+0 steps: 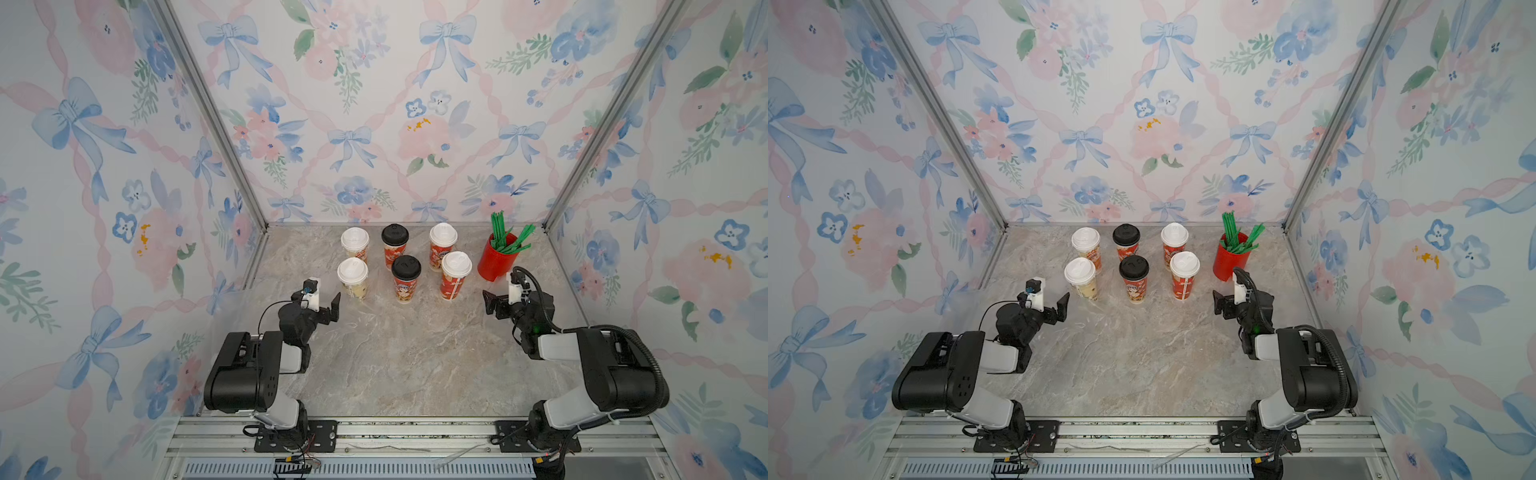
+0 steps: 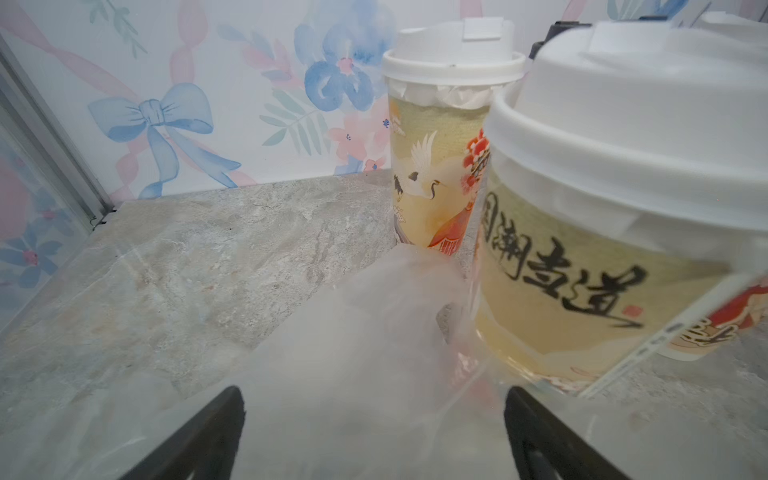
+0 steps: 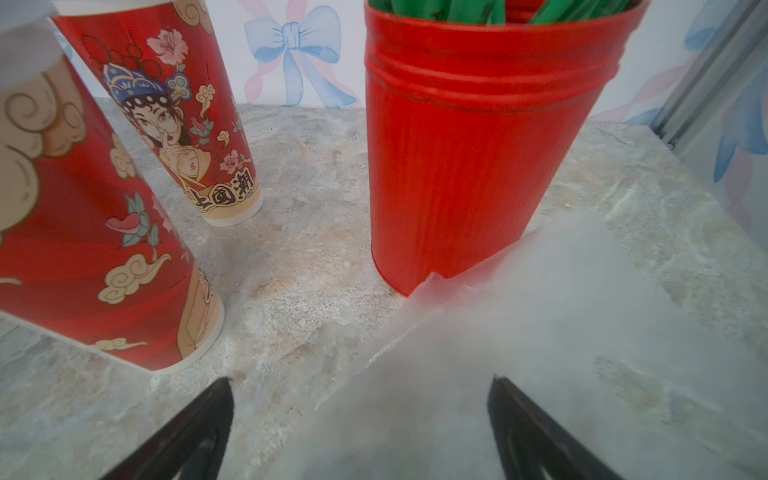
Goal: Pack milk tea into plastic carrier bags
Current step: Adjust the plastic carrier bag at the center of the board.
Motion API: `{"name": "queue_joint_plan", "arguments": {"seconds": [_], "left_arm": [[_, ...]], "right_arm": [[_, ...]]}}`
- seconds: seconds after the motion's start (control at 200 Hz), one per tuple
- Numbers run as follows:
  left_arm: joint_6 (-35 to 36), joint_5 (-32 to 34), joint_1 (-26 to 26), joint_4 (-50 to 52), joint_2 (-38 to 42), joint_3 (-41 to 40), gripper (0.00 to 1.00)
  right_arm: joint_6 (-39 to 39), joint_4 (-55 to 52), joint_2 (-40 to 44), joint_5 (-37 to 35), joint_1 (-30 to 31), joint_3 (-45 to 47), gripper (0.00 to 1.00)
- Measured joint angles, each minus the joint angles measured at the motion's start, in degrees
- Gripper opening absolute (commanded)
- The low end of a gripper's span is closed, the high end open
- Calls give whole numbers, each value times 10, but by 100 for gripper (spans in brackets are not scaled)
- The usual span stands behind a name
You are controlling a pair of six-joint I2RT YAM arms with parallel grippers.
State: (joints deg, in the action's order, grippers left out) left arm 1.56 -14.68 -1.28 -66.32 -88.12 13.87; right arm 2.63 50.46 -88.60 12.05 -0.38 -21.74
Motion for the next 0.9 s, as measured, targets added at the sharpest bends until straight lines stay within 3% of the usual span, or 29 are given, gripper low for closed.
{"name": "queue_joint_plan", "arguments": {"seconds": [0.595,0.9], "left_arm": [[0,0,0,0,0,0,98],[-3,10,0,0,0,0,98]], "right_arm": [[-1,0,0,-1,0,0,96],[-11,-1,0,-68,1,0,97]]}}
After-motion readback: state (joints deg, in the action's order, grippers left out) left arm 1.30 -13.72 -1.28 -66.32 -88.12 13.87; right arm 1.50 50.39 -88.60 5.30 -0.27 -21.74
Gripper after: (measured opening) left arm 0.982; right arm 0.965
